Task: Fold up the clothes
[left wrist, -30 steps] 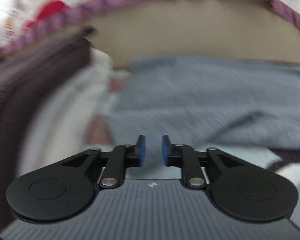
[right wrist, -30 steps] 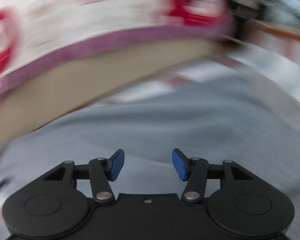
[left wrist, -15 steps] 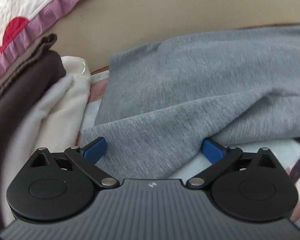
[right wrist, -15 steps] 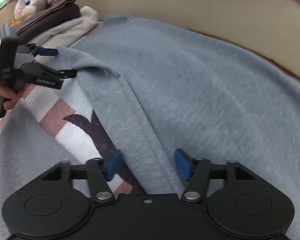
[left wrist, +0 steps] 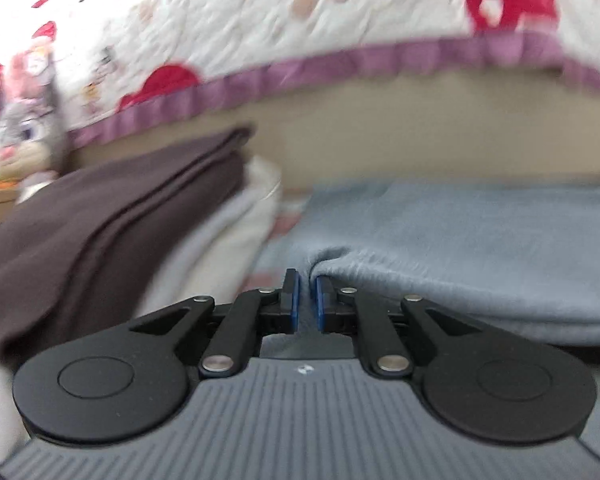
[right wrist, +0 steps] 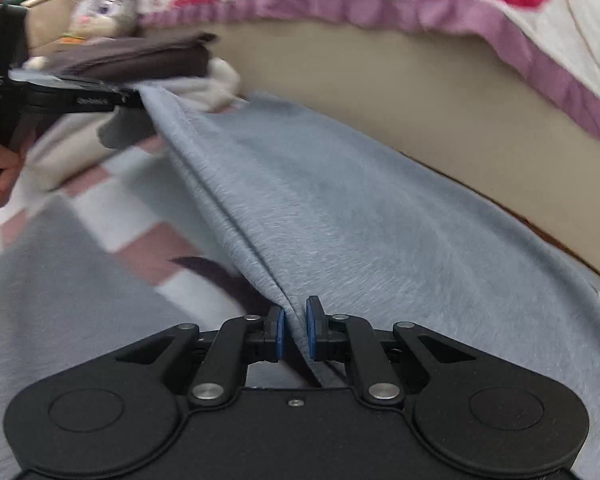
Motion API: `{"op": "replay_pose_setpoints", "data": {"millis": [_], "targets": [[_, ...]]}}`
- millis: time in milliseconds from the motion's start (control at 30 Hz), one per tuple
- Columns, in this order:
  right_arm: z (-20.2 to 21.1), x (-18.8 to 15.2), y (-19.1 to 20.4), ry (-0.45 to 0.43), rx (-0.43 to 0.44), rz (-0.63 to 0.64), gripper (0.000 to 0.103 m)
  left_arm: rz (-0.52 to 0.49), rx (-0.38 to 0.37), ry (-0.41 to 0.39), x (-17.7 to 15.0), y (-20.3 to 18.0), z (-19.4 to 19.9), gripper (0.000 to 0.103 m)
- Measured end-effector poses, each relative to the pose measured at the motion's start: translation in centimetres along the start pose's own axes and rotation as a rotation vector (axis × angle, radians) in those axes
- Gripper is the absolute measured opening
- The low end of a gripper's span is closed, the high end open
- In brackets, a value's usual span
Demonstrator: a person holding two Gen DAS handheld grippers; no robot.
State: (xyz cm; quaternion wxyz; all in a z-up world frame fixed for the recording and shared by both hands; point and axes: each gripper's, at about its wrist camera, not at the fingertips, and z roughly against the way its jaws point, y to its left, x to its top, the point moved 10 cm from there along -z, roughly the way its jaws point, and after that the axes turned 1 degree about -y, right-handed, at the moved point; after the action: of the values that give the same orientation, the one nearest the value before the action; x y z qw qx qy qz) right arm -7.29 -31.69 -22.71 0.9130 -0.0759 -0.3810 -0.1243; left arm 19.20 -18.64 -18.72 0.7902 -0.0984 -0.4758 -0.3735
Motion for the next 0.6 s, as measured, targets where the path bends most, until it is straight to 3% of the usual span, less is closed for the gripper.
{"op": "replay_pose_setpoints", "data": {"millis": [100,200,267,300,400,433,500,600], "targets": [[-1.0,-1.6,0.3,0.066,0.075,-0.008,0.014,-0.017,0.029,0.16,-3.7,0.6,-0.4,0.008],[-0.5,-2.2,-1.0,0.093,0.179,-0.184,0.021,-0.042,0.167,0.33,-5.8,2.7,-0.6,0.009],[1.2,-1.9,-1.4,0.082,0.289,-0.271,0.021,0.012,0.245,0.418,-6.3,5.1,-0.1,0.009],[2.4,-1.8,-1.7,0.072,0.349,-0.316,0.026,0.073,0.209,0.41,-5.7,5.5,0.2,0.009],[6.3,-2.2,-5.5,-0.021,0.336,-0.431,0.052,0.245,0.06,0.356,-3.1,5.6,1.4,0.014],[7.3,-2.9,-8.1,-0.028,0.266,-0.46,0.054,0.274,-0.007,0.327,-2.0,4.5,1.7,0.018],[9.5,-4.6,-13.7,-0.036,0.108,-0.516,0.054,0.289,-0.114,0.273,-0.2,1.5,2.3,0.036],[13.0,-8.5,-23.6,0.019,-0.177,-0.594,0.055,0.282,-0.295,0.25,0.7,-5.5,3.0,0.043]]}}
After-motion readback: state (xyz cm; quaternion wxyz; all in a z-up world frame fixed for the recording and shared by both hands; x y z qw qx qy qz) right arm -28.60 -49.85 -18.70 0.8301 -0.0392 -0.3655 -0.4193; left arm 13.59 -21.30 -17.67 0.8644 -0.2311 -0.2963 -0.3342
